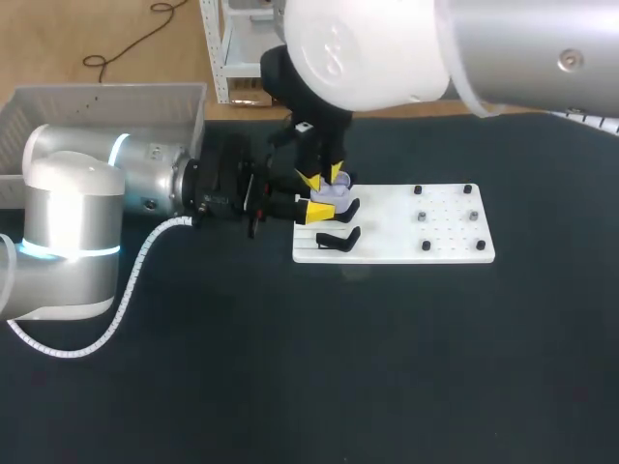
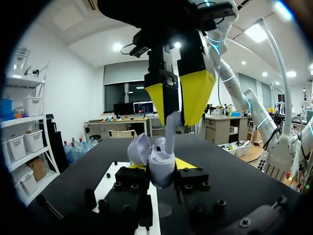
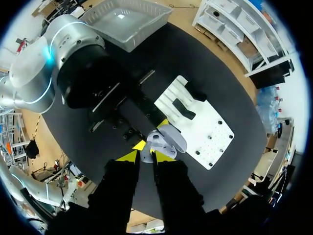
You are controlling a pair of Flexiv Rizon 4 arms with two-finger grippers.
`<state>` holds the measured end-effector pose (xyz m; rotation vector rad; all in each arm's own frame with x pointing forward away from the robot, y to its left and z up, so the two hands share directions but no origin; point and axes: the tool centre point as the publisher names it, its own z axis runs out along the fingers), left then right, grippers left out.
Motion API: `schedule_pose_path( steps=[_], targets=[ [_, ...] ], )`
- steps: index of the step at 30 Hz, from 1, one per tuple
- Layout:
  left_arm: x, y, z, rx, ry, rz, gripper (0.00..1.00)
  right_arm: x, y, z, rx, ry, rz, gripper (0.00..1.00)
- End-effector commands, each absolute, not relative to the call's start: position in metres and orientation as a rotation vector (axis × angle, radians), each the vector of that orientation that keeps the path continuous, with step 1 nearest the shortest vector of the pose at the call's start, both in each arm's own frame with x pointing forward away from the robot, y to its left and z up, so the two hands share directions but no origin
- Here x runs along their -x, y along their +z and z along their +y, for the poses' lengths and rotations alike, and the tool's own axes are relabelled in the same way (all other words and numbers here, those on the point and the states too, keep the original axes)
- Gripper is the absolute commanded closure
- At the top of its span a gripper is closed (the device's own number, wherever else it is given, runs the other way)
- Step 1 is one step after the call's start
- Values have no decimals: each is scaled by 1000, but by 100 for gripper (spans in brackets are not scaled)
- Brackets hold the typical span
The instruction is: Pick up each earbud case from the left stands, insert the matching earbuds, close the lid, and place the case in the box.
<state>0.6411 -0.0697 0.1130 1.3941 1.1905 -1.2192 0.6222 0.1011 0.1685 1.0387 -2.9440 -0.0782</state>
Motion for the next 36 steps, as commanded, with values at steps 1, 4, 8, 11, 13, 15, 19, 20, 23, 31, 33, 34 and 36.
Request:
schedule_pose_path(
  steps=[1,4,8,11,13,15,19,20,23,31,33,34,36],
  targets=[
    [-640,112,-70,-1391,-1215,1190,100,-622,167,99,-1030,-78,-2948,100],
    [-640,112,-70,-1391,-1215,1190,100,-622,166,99,-1025,-81,-2950,100],
    [-640,112,-70,-1391,-1215,1190,100,-623,165,99,-1020,-82,-2950,100],
    [-640,112,-70,-1391,-1215,1190,100,-624,163,98,-1017,-82,-2948,100],
    [-640,112,-70,-1391,-1215,1190,100,-625,162,98,-1017,-80,-2945,100],
    [-640,112,-70,-1391,-1215,1190,100,-625,161,98,-1016,-77,-2944,100],
    [-640,112,-70,-1391,-1215,1190,100,-628,159,98,-1009,-83,-2949,100],
    [-640,112,-70,-1391,-1215,1190,100,-628,159,98,-1008,-84,-2949,100],
    [-640,112,-70,-1391,-1215,1190,100,-630,157,98,-1011,-92,-2946,100],
    [-640,112,-70,-1391,-1215,1190,100,-633,154,99,-1005,-93,-2940,100],
    [-640,112,-70,-1391,-1215,1190,100,-634,153,99,-1005,-93,-2937,100],
    [-640,112,-70,-1391,-1215,1190,100,-635,152,99,-1006,-92,-2935,100],
    [-640,112,-70,-1391,-1215,1190,100,-635,151,99,-1004,-92,-2927,100]
  ],
)
